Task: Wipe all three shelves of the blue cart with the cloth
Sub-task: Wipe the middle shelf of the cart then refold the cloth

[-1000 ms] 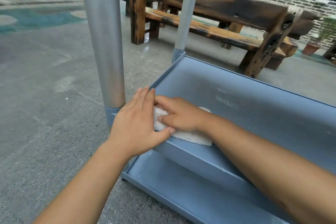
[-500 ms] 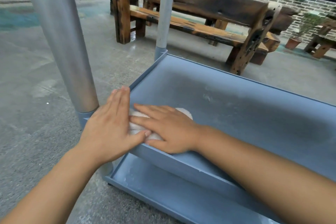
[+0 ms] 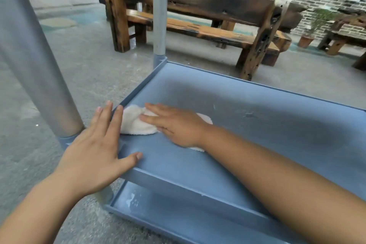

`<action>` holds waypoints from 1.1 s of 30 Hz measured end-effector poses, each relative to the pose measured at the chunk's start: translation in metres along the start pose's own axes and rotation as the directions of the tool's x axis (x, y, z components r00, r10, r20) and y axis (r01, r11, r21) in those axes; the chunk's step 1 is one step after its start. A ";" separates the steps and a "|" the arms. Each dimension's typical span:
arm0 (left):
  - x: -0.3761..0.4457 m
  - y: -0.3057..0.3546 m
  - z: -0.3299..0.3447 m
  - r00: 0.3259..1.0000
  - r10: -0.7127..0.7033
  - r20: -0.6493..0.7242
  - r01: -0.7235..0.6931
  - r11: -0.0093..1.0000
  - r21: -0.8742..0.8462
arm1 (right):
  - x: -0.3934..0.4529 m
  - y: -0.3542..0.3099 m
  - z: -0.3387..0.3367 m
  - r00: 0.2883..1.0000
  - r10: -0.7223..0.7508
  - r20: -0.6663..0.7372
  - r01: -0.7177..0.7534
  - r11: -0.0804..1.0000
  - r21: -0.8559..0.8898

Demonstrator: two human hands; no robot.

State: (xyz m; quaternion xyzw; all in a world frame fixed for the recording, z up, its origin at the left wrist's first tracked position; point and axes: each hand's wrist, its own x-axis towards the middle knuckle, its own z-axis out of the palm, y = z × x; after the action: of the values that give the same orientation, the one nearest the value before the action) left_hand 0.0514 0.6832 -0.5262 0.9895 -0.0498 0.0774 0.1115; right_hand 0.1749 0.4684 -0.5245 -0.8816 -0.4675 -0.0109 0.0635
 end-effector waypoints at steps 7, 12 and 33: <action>0.011 0.007 -0.011 0.950 -0.011 0.312 -0.057 0.976 0.208 | -0.013 0.092 -0.018 0.958 0.286 -0.028 -0.287 0.953 -0.101; 0.054 0.039 -0.010 0.889 0.068 0.454 -0.165 0.970 0.176 | -0.003 0.106 -0.014 0.921 0.390 -0.016 -0.390 0.918 -0.076; 0.116 0.072 0.050 0.911 0.250 0.329 -0.286 0.956 0.068 | 0.016 0.197 -0.016 0.801 0.594 -0.076 -0.599 0.799 -0.058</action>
State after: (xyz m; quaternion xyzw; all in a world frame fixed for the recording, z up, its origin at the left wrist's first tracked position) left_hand 0.1638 0.5930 -0.5399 0.9775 -0.1979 -0.0650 0.0334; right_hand 0.3474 0.3699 -0.5273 -0.9851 -0.1637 -0.0325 0.0416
